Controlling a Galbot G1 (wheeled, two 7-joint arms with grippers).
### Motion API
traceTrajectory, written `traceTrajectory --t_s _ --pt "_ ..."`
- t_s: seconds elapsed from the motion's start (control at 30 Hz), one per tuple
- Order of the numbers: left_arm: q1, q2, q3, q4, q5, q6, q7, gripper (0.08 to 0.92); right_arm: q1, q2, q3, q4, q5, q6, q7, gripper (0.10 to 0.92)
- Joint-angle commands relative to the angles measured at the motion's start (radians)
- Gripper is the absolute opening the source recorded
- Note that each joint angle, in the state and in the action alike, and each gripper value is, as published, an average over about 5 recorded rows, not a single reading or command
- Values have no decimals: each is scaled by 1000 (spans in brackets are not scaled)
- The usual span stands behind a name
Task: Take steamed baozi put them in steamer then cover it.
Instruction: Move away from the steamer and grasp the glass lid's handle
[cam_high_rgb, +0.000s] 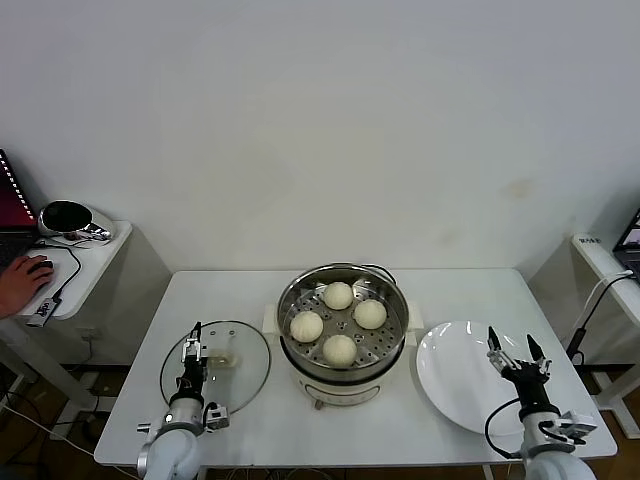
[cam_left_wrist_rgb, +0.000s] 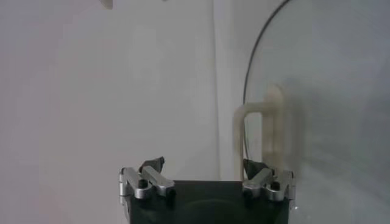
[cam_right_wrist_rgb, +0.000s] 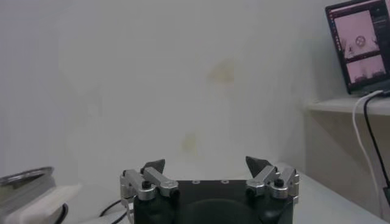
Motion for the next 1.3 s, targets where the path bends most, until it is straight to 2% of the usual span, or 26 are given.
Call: traceTrajectory --t_s 0.03,0.4,0.5,1.13,1.3 --pt "-35 -7 2 37 -11 3 -3 823 -1 1 2 1 -3 0 0 823" --pt "-43 -23 1 66 -27 4 -11 822 3 0 2 -5 -3 0 0 823" --pt "-39 -26 1 64 -28 2 -9 791 -1 -2 3 -3 -2 1 0 823" --pt "-18 -26 -10 46 -63 2 -5 247 -11 0 21 21 -8 -8 0 823" --pt "6 -18 -23 -17 -96 19 10 149 -10 4 23 32 -3 -8 0 823"
